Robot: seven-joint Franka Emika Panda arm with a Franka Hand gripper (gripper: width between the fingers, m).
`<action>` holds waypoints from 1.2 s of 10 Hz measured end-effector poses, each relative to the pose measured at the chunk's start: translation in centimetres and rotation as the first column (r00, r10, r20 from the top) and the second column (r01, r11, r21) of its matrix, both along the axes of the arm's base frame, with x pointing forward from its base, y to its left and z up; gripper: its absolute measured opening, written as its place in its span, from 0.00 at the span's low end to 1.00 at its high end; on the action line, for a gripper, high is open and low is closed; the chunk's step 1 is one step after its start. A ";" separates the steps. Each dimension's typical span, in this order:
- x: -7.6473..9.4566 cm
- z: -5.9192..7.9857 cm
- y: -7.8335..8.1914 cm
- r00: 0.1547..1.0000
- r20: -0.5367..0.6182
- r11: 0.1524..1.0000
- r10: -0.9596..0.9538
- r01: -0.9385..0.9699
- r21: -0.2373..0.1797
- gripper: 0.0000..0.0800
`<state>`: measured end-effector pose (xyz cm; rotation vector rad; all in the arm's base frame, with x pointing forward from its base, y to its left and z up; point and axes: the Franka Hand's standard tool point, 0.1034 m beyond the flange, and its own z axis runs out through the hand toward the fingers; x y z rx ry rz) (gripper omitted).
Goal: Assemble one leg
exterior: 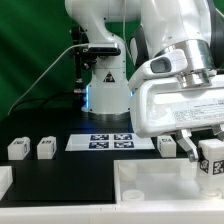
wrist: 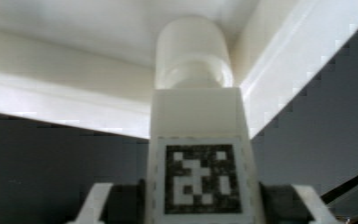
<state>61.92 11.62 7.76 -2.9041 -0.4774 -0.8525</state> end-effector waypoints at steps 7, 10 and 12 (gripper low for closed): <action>0.0 -0.6 -0.5 0.999 0.039 1.000 0.007 -0.007 -0.004 0.37; 0.0 -0.6 -0.5 0.999 0.039 1.000 0.007 -0.007 -0.004 0.72; 0.0 -0.6 -0.5 0.999 0.039 1.000 0.007 -0.007 -0.004 0.81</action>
Offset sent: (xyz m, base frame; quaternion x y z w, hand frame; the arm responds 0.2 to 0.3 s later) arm -0.0049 -0.0023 -0.0119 0.0309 0.0012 -0.0038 0.9995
